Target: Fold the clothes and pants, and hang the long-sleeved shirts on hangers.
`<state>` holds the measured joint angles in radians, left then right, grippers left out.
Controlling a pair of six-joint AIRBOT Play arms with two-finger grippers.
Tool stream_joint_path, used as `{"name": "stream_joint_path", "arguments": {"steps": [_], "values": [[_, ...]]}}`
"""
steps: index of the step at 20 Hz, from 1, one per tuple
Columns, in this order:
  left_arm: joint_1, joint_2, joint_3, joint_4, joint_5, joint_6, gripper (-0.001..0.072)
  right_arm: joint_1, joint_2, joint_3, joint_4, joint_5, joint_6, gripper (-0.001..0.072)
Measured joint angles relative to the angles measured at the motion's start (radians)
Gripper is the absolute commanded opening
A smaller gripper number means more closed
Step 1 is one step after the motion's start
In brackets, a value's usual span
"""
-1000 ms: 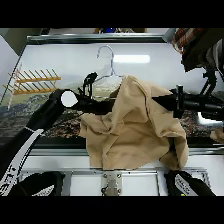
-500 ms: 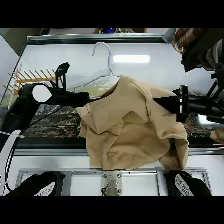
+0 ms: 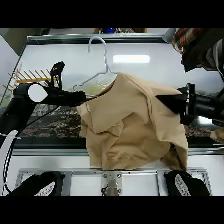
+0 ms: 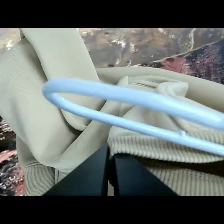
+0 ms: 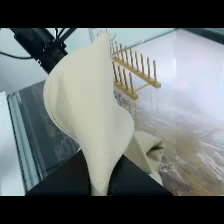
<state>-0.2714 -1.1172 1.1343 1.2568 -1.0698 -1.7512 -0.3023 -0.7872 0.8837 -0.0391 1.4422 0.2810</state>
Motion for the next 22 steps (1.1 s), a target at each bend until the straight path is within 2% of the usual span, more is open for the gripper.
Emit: {"name": "stream_joint_path", "arguments": {"steps": [5, 9, 17, 22], "values": [[-0.019, 0.0, 0.002, 0.0, 0.026, 0.0, 0.0016, 0.0, 0.011, 0.0, 0.088, -0.022, 0.022, 0.0017], [0.02, 0.001, 0.003, -0.004, 0.034, 0.0, 0.0016, 0.0, 0.013, 0.0, 0.106, -0.023, 0.049, 0.0017], [0.116, 0.002, 0.003, -0.008, 0.018, 0.02, 0.0016, 0.0, 0.014, 0.0, 0.099, -0.022, 0.064, 0.0017], [0.203, 0.001, 0.007, -0.001, 0.009, 0.041, 0.0016, 0.0, 0.014, 0.0, 0.034, -0.017, 0.084, 0.0016]]}}
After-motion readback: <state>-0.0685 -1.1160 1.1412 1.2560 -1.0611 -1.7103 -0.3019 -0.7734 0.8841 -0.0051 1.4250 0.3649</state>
